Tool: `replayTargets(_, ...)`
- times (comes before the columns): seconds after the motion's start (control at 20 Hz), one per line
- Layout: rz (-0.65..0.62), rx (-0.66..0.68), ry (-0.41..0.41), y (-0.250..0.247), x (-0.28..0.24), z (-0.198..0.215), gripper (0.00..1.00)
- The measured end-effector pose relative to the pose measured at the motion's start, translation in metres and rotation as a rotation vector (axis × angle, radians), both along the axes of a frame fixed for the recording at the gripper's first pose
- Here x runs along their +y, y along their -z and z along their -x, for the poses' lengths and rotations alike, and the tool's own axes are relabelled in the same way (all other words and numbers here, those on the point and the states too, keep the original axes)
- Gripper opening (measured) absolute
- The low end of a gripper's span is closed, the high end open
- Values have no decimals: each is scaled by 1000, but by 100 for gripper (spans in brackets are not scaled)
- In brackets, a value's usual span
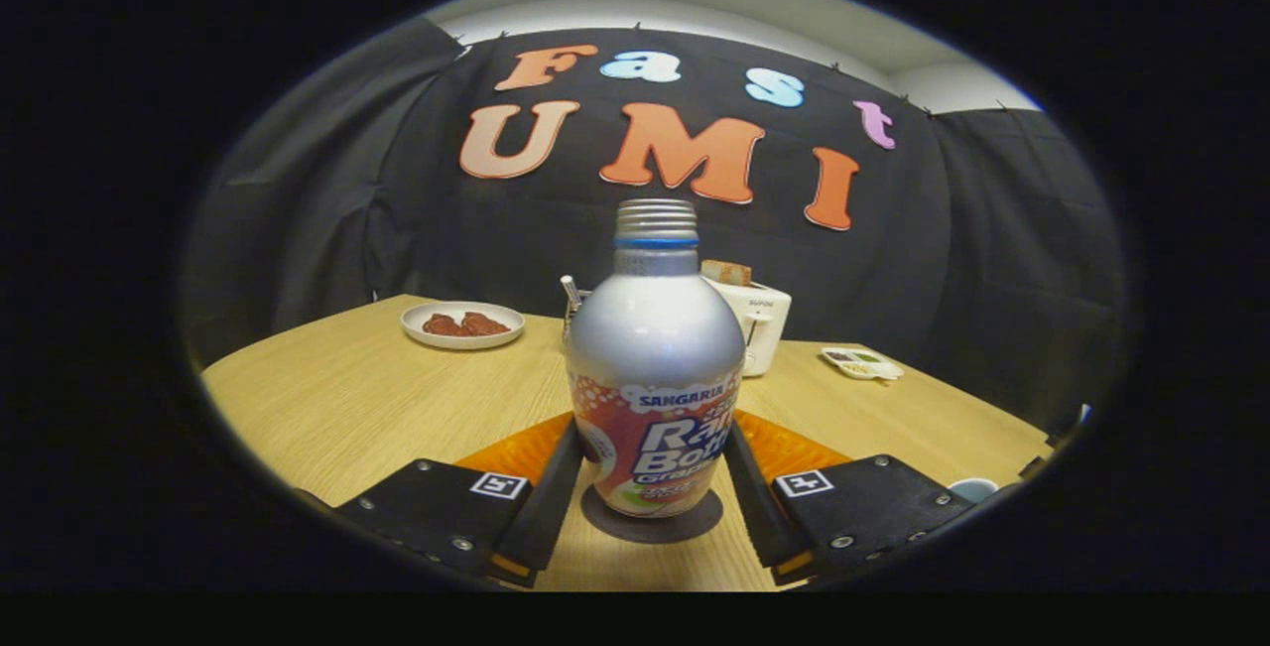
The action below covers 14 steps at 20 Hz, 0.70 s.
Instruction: Take the bottle from table, then pour the juice into the cup, finally place the bottle on the coaster
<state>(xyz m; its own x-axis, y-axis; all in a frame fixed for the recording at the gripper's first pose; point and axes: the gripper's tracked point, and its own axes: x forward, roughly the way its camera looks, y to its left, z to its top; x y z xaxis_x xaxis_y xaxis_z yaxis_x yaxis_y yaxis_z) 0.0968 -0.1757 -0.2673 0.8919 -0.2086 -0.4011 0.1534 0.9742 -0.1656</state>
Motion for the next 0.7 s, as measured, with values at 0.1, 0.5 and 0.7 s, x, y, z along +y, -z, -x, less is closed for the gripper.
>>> replayTargets(0.1, -54, 23, 4, 14, -2, 1, 76)
replayTargets(0.5, -116, 32, 22, 27, -12, 6, 77)
replayTargets(0.7, -133, 44, 11, 29, -8, 11, 89)
